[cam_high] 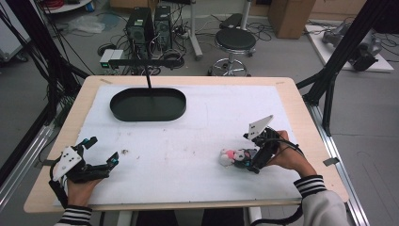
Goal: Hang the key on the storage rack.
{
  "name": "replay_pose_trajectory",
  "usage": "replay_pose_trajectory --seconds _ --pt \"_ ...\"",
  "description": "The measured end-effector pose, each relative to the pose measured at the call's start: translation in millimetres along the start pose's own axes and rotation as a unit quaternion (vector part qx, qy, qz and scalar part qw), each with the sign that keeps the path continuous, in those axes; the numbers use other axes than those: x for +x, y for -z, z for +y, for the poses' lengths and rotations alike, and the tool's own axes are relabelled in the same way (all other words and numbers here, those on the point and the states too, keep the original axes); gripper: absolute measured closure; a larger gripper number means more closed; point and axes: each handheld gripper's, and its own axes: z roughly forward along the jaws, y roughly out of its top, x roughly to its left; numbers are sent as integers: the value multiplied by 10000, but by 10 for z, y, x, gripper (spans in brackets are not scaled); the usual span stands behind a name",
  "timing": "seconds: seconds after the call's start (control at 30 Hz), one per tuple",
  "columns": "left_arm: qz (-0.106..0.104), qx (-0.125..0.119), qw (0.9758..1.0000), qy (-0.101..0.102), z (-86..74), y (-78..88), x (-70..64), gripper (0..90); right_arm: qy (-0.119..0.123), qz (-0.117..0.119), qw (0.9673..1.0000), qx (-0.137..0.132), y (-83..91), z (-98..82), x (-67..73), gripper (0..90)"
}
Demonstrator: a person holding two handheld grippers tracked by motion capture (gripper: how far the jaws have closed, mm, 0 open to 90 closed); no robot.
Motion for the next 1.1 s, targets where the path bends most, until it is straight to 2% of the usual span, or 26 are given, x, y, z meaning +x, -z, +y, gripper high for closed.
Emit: replay_pose_trajectory --seconds 0.17,0.2,0.57,0.77,0.8,0.9,0.97,1.03,1.07,1.1 --pt "1 0 10000 6 0 0 0 17 21 147 9996 230 -66 4 11 4" --pt "-1 1 10000 11 0 0 0 17 43 190 9992 343 -97 7 14 5" --pt "-17 2 10000 23 0 -1 2 17 62 359 9980 523 -178 3 0 5" --pt "-19 1 10000 26 0 -2 2 17 -18 470 9966 677 -218 2 10 12" --pt "-22 1 10000 29 0 -2 3 17 6 457 9965 704 -225 4 9 52" --pt "-25 12 10000 28 1 -1 6 17 -37 525 9956 771 -250 9 6 92" --pt "-35 13 10000 37 1 -1 10 17 -40 598 9948 822 -255 11 -2 228" --pt "-44 19 10000 39 2 -2 11 17 -50 619 9945 846 -259 11 -3 257" --pt "-42 20 10000 42 2 -4 10 17 -73 566 9947 851 -258 15 -17 316" --pt "-45 19 10000 47 2 -4 9 17 -119 596 9945 850 -257 16 -25 335"
